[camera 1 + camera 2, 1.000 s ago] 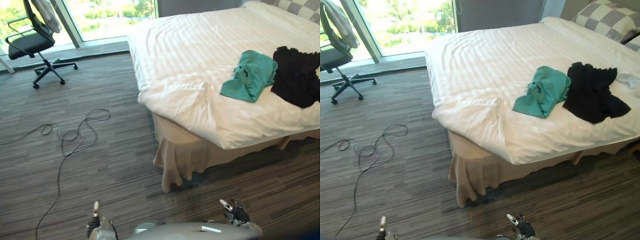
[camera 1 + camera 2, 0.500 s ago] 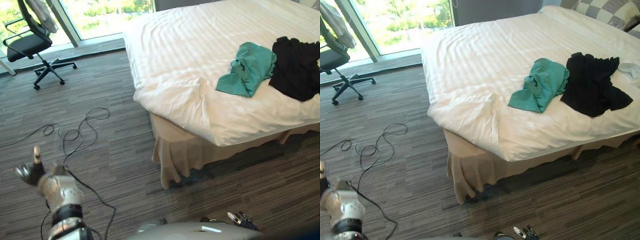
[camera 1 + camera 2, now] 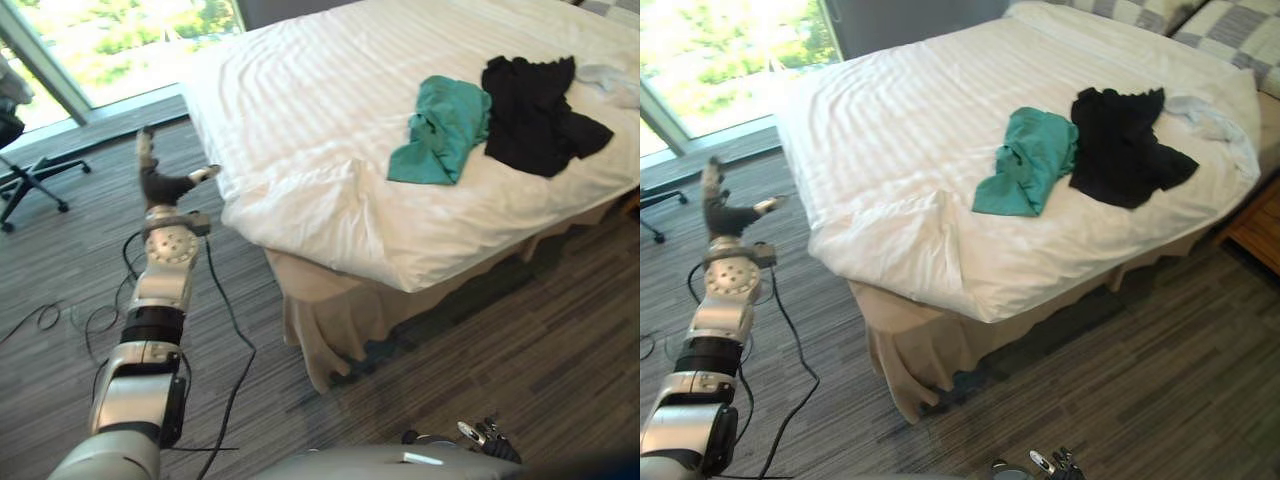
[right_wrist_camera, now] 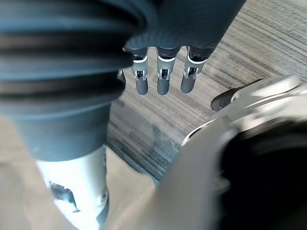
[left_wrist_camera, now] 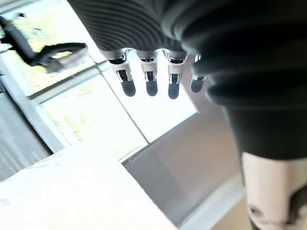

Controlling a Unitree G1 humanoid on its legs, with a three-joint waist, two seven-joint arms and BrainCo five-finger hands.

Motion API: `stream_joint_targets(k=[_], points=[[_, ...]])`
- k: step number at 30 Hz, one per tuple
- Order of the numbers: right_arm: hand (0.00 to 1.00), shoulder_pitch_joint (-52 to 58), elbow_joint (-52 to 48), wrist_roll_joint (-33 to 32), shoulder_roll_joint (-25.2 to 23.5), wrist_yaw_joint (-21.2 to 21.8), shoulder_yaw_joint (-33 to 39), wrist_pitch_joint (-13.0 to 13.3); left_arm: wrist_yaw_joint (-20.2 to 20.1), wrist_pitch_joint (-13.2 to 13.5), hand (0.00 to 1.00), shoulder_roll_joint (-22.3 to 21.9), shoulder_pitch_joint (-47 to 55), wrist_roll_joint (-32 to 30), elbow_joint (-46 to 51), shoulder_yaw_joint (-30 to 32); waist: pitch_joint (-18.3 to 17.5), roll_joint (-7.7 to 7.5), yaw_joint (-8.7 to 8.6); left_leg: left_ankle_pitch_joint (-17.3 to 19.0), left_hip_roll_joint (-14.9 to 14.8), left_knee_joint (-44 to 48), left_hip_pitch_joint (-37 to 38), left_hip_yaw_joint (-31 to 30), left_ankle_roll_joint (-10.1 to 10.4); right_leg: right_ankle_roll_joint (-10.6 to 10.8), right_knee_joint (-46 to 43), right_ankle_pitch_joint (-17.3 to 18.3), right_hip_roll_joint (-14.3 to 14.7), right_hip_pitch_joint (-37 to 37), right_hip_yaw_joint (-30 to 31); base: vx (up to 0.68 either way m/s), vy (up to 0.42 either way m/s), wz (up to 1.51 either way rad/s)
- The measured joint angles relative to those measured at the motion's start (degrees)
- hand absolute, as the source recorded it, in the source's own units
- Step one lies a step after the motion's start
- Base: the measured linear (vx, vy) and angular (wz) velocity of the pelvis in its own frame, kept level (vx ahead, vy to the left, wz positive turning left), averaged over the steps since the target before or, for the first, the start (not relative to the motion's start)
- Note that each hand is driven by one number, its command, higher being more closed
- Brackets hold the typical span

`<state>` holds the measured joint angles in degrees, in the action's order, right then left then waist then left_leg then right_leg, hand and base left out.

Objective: Tidy the bed and pick cloth on bed and put in laundry

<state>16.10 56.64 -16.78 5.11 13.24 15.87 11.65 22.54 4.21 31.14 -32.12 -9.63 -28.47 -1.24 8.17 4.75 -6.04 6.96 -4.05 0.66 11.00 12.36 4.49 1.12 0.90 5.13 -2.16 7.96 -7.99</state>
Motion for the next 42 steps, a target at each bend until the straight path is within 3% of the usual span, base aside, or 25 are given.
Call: stream_joint_targets(k=[5,7,9,10,12,16,20,24,26,28,34,39,40,42], points=[[0.00,2.7,0.0,0.0,-0.2,0.8,1.2,0.0,-1.8,-5.3,0.00,2.2,-3.7,-14.7,-0.3,-6.3,0.0,0.32,-1.21,0.0,-0.1,0.7,0.0,1.6,0.0,-0.5,-2.2,0.4,0.0,-1.9,2.5,0.00,-0.024,-0.26],[0.00,3.1,0.0,0.1,-0.2,1.8,1.8,0.3,-2.7,-9.3,0.00,3.5,-5.7,-21.7,-3.2,-9.7,0.0,0.54,-2.20,0.0,-0.1,0.7,-0.4,2.1,0.0,-0.6,-3.7,0.8,0.0,-3.4,3.0,-0.03,-0.018,-0.14],[0.00,3.0,-0.9,0.1,-0.1,2.4,1.7,0.9,-3.9,-12.9,0.00,4.3,-6.5,-24.1,-7.4,-10.8,0.0,1.05,-2.97,0.0,0.0,0.7,-1.2,3.2,0.0,-0.6,-5.3,1.1,0.0,-5.4,4.1,-0.06,-0.005,-0.24],[0.00,2.7,-1.9,0.0,0.0,2.5,1.5,1.1,-3.9,-15.8,0.00,4.3,-6.8,-24.0,-9.4,-10.9,0.4,1.79,-3.65,0.0,0.1,0.7,-2.4,3.3,0.0,-0.5,-6.6,1.3,-0.1,-7.5,4.7,-0.08,0.000,-0.25],[0.00,1.7,-3.2,-0.5,0.8,2.8,0.9,1.1,-3.8,-18.7,0.00,4.2,-7.1,-22.3,-11.4,-10.9,1.5,3.18,-4.17,-0.1,0.6,0.6,-5.0,4.3,-0.1,-0.2,-9.3,1.8,-0.4,-11.7,5.5,-0.11,0.015,-0.19],[0.00,-1.7,-5.2,-2.3,3.1,3.3,-1.1,1.2,-0.2,-21.3,0.00,1.7,-7.4,-18.9,-13.1,-10.9,6.5,4.59,-5.79,-1.7,3.3,0.5,-9.1,4.5,-1.6,0.8,-17.5,5.0,-3.1,-19.8,6.9,-0.13,0.014,0.03],[0.00,-4.7,-11.1,-5.3,3.8,4.3,-6.0,1.4,5.4,-22.0,0.00,-0.9,-8.0,-13.9,-13.4,-10.9,10.0,3.67,-5.88,-4.0,4.7,0.2,-14.6,6.8,-1.6,0.6,-23.1,5.7,-4.4,-28.5,8.6,-0.17,-0.048,-0.05],[0.00,-5.1,-21.1,-9.0,3.9,5.1,-9.6,2.9,10.3,-21.5,0.00,-1.6,-13.6,-13.6,-11.7,-12.4,12.8,1.09,-5.60,-4.4,3.7,0.2,-18.8,14.5,-1.6,0.1,-25.3,5.5,-4.3,-33.8,8.3,-0.14,-0.055,0.09],[0.00,-5.4,-24.5,-10.3,4.2,5.7,-9.7,3.3,12.5,-23.0,0.00,-1.5,-16.7,-13.6,-9.6,-12.8,13.6,0.45,-5.36,-4.7,3.8,-0.6,-20.9,17.0,-2.3,0.0,-26.4,5.1,-4.4,-36.8,8.6,-0.12,-0.008,0.03],[0.00,-6.4,-26.7,-11.1,4.4,6.3,-9.6,3.5,13.7,-26.1,0.00,-1.3,-19.4,-14.9,-7.7,-12.9,14.7,-0.53,-4.95,-5.1,3.9,-0.3,-23.3,17.9,-2.8,0.1,-26.4,4.1,-4.4,-39.5,9.3,-0.04,-0.004,-0.09],[0.00,-7.4,-31.2,-13.1,4.4,6.9,-9.9,3.7,15.6,-33.5,0.00,-1.3,-25.6,-15.7,-3.6,-13.5,16.8,-1.55,-3.13,-5.1,3.6,1.8,-28.2,19.4,-2.7,0.3,-25.6,1.9,-4.3,-43.6,10.5,0.04,-0.010,-0.04],[0.00,-7.7,-33.3,-14.6,4.6,6.9,-9.5,3.8,16.5,-36.8,0.00,-1.3,-28.3,-15.7,-2.0,-13.5,17.4,-2.54,-2.52,-5.1,3.0,3.0,-30.3,19.5,-2.7,0.6,-22.9,0.1,-4.2,-43.8,10.4,0.04,-0.001,0.02],[0.00,-7.7,-33.3,-14.6,4.6,6.9,-9.5,3.8,16.5,-37.2,1.00,-1.3,-28.6,-15.7,-2.0,-13.5,17.5,-2.67,-2.49,-5.1,3.0,3.2,-30.5,19.5,-2.7,0.7,-22.8,0.0,-4.2,-43.8,10.4,0.03,0.003,0.01],[0.00,-7.7,-33.4,-14.7,4.5,6.9,-9.6,3.7,16.5,-38.8,1.00,-1.3,-29.9,-15.7,-2.0,-13.5,17.9,-3.08,-2.41,-5.1,3.0,3.6,-31.1,19.1,-2.7,0.8,-22.4,-0.3,-4.3,-43.8,10.4,0.02,-0.009,0.07]])
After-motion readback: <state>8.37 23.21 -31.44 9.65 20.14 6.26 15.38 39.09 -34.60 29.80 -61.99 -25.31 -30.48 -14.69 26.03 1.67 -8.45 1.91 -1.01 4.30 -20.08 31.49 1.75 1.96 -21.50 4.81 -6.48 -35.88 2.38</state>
